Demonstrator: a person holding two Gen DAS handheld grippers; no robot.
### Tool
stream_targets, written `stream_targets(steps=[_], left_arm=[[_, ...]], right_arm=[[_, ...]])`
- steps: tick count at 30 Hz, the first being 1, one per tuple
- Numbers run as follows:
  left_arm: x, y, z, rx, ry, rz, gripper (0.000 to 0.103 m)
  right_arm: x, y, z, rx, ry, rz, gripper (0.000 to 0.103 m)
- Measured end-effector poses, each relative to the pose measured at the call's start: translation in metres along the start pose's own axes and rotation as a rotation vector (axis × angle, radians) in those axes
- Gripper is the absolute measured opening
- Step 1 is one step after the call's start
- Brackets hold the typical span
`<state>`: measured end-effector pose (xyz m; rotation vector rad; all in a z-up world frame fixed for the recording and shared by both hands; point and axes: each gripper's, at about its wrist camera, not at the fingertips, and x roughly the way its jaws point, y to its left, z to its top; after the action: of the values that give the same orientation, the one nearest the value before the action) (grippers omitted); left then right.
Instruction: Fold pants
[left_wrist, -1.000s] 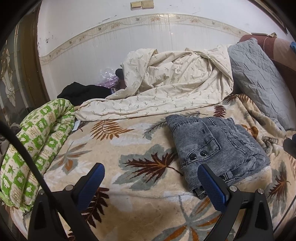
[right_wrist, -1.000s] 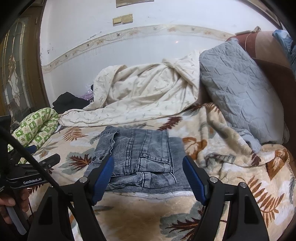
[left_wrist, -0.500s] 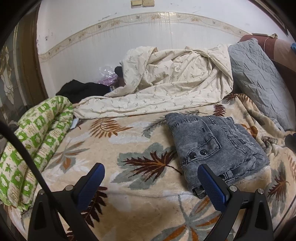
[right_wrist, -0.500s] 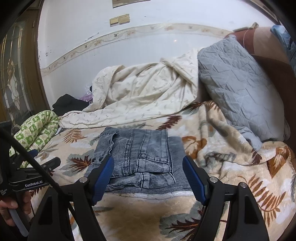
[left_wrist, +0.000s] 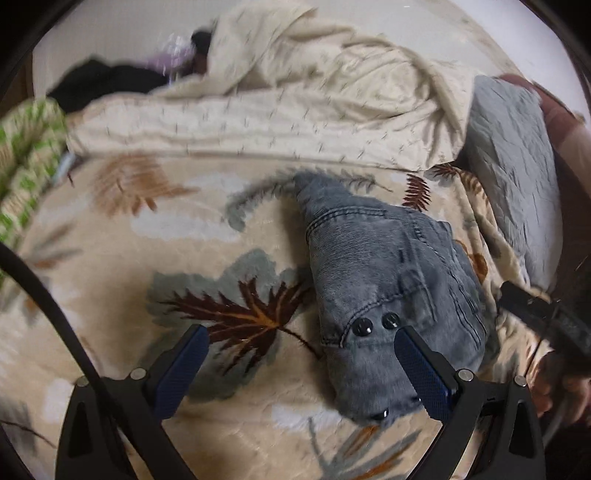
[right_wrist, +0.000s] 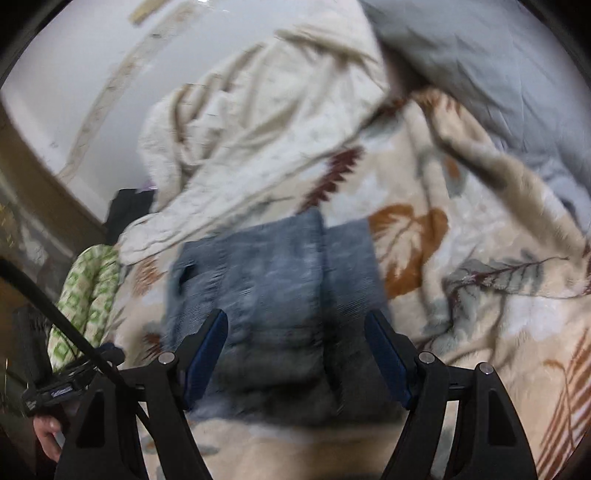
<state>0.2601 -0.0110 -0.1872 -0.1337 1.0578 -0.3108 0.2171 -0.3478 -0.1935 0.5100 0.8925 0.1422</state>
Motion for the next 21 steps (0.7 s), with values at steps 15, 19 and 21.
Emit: stream_targets(steps=[15,19,21], left_arm=[[0.044,-0.017,0.004,0.010,0.114,-0.200,0.100],[0.050,-0.020,0.003,0.016,0.137,-0.239,0.096],[0.052,-0.025,0.001,0.026,0.145,-0.250,0.095]], right_arm=[[0.054,-0.042,0.009,0.157,0.133,0.048,0.077],[0.056,-0.038,0.007,0.150,0.135,0.045,0.074],[0.058,-0.038,0.005,0.154,0.140,0.042,0.070]])
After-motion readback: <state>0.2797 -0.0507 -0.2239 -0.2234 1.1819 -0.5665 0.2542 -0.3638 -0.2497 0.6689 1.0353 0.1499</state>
